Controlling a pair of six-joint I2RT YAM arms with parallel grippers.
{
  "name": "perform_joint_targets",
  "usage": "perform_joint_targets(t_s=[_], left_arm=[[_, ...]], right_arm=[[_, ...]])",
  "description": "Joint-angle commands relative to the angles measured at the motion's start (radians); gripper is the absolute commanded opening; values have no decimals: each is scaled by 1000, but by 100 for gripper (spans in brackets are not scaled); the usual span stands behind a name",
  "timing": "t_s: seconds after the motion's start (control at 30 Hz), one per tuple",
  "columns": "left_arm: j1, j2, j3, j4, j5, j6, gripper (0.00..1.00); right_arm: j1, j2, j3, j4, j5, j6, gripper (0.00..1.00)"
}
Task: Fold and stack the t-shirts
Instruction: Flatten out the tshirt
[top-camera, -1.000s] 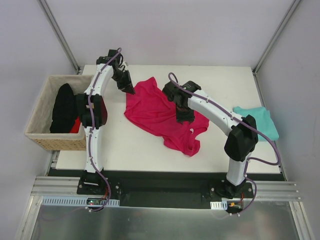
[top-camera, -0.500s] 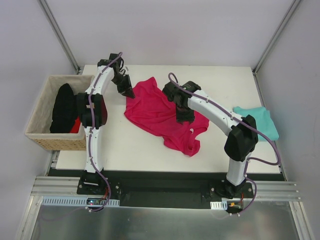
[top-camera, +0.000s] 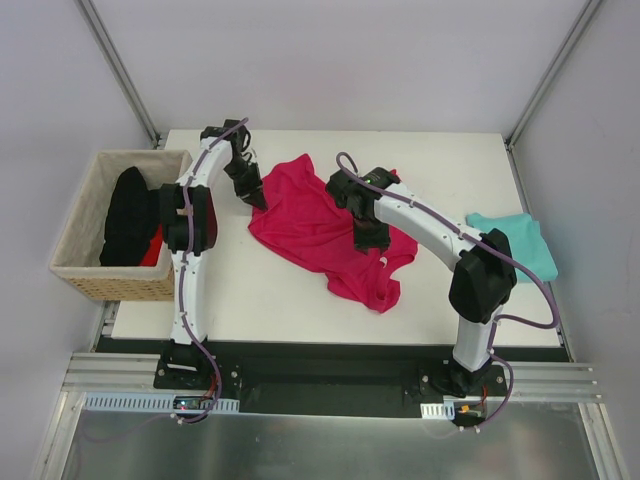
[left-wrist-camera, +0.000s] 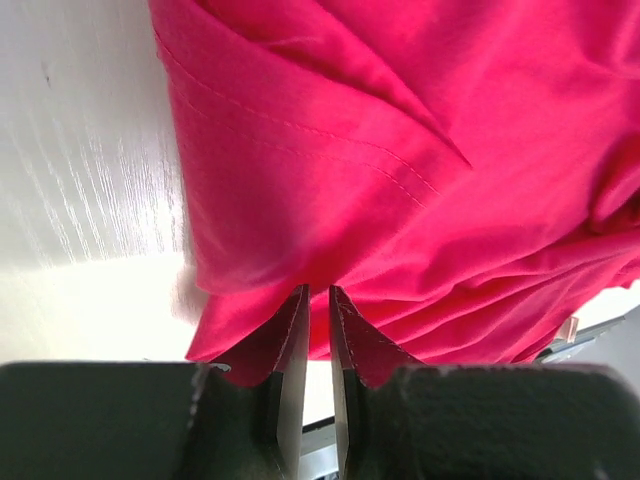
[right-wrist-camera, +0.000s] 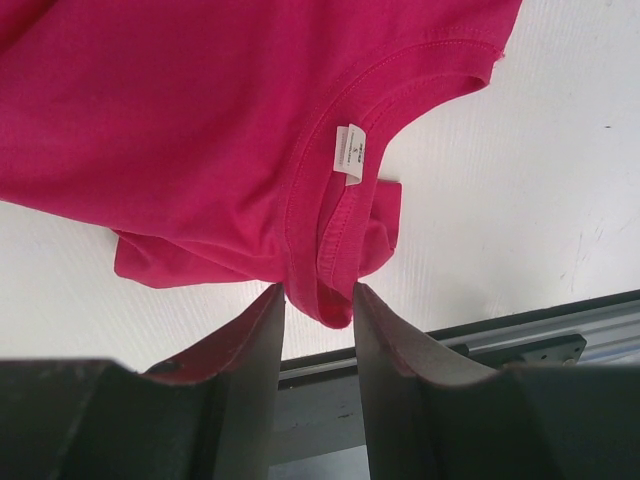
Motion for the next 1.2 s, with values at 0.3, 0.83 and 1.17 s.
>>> perform_joint_targets(t_s=[0.3, 0.83, 1.17], left_arm=[[-13, 36, 18, -52, -25, 4, 13], [-27, 23, 24, -57, -28, -4, 14], [-45, 42, 15, -75, -51, -5, 14]], right_arm=[[-4, -57, -3, -23, 8, 9, 37], [-8, -70, -25, -15, 7, 11, 37], [-8, -83, -40, -11, 4, 14, 37]])
